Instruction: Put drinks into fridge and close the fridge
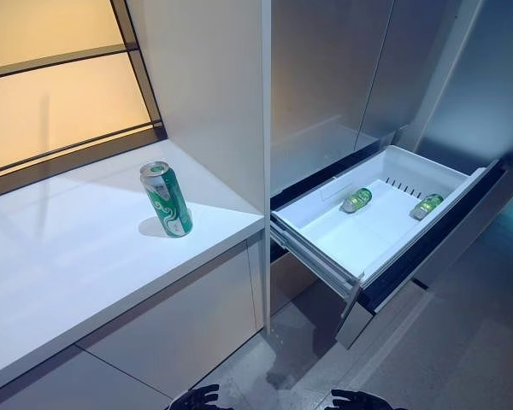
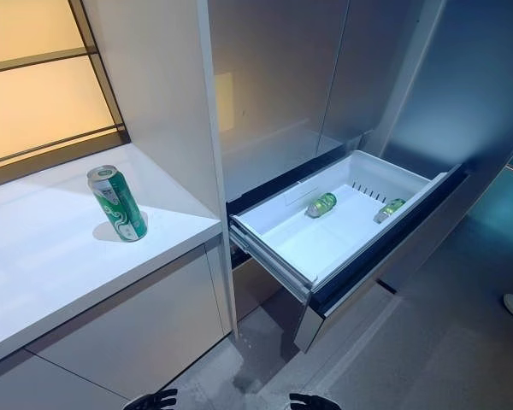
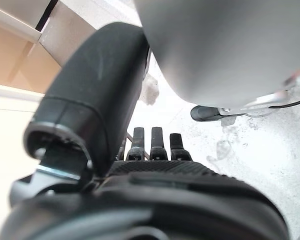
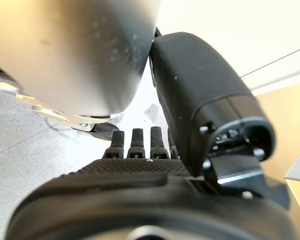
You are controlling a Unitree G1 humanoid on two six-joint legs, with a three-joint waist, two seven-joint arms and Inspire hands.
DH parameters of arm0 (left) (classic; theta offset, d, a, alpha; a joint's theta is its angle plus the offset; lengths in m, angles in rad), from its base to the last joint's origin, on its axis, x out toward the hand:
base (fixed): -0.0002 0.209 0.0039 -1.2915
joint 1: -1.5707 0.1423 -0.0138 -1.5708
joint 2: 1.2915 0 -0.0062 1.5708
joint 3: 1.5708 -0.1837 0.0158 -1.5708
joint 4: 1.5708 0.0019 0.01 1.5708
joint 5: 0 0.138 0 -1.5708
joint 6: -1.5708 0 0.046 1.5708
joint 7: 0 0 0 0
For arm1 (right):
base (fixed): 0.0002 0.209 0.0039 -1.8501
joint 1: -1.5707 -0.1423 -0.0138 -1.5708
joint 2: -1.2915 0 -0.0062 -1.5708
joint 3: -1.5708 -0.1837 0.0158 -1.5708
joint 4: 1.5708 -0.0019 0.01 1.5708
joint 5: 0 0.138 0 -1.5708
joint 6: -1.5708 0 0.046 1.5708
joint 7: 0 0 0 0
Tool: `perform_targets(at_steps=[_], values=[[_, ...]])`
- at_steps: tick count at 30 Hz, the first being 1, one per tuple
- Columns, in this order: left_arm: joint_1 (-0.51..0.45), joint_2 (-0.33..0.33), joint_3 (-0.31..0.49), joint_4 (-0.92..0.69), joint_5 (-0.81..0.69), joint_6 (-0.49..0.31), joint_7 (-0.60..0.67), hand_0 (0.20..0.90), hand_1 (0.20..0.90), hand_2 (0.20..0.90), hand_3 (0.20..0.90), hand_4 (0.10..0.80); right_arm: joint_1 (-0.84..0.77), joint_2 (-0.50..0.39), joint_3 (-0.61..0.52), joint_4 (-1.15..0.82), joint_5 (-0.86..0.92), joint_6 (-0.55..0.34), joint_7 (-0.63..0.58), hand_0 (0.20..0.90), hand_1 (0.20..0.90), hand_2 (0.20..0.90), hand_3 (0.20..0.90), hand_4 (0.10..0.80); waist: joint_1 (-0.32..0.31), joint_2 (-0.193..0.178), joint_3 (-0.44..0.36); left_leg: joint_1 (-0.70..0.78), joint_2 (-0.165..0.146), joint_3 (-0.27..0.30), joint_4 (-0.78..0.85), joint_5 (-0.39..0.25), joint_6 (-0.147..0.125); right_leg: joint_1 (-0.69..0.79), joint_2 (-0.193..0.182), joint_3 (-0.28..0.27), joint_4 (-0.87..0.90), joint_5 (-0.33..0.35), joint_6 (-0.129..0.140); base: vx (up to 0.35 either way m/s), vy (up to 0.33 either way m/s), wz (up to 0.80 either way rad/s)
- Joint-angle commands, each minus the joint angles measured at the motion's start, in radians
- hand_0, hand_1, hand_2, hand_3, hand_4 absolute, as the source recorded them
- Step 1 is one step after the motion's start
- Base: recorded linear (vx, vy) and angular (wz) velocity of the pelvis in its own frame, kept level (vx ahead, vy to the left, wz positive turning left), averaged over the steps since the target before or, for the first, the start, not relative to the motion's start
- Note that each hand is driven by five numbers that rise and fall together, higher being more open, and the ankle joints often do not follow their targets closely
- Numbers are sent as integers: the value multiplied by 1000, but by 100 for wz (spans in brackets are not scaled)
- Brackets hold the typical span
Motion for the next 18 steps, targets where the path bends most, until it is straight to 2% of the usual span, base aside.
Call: perform_targets(at_steps=[1, 4, 9, 10, 13, 16, 18], values=[[-62, 1, -1, 44, 29, -55, -3, 900, 900, 900, 900, 800, -44, -12, 28, 62, -24, -20, 22, 900, 900, 900, 900, 800, 22, -9, 22, -18, -21, 54, 59, -84, 0, -13, -23, -37, 92, -108, 44, 0, 0, 0], [-65, -2, 0, 41, 1, -67, -2, 900, 900, 900, 900, 800, -48, -13, 28, 61, -25, -18, 23, 900, 900, 900, 900, 800, 21, -9, 25, -18, -20, 55, 58, -84, 1, -14, -23, -36, 93, -108, 44, 0, 0, 0], [-68, -1, 1, 31, 2, -143, -15, 900, 900, 900, 900, 800, -51, -16, 29, 67, -35, -21, 24, 900, 900, 900, 900, 800, 20, -7, 23, -13, -21, 56, 55, -84, 0, -10, -22, -35, 90, -106, 44, 0, 0, 0], [-72, 3, -12, 18, 16, -191, -14, 900, 900, 900, 900, 800, -52, -18, 32, 67, -37, -20, 24, 900, 900, 900, 900, 800, 19, -6, 22, -12, -21, 56, 53, -83, -2, -9, -21, -35, 88, -105, 45, 0, 0, 0], [-81, 12, -33, -6, 38, -258, -19, 900, 900, 900, 900, 800, -55, -22, 37, 66, -39, -16, 25, 900, 900, 900, 900, 800, 18, -4, 21, -13, -20, 58, 52, -81, -3, -9, -21, -34, 88, -104, 46, 0, 0, 0], [-117, 38, -102, -109, 38, -351, -65, 900, 900, 900, 900, 800, -64, -40, 44, 52, -49, -1, 38, 900, 900, 900, 900, 800, 13, 4, 20, -18, -17, 59, 49, -76, -6, -18, -20, -29, 89, -101, 51, -24, 20, 0], [-134, 53, -129, -180, 19, -351, -106, 900, 900, 900, 900, 800, -69, -48, 47, 43, -49, 7, 41, 900, 900, 900, 900, 800, 12, 8, 22, -22, -17, 58, 49, -74, -6, -22, -20, -26, 90, -99, 52, -22, 17, 0]])
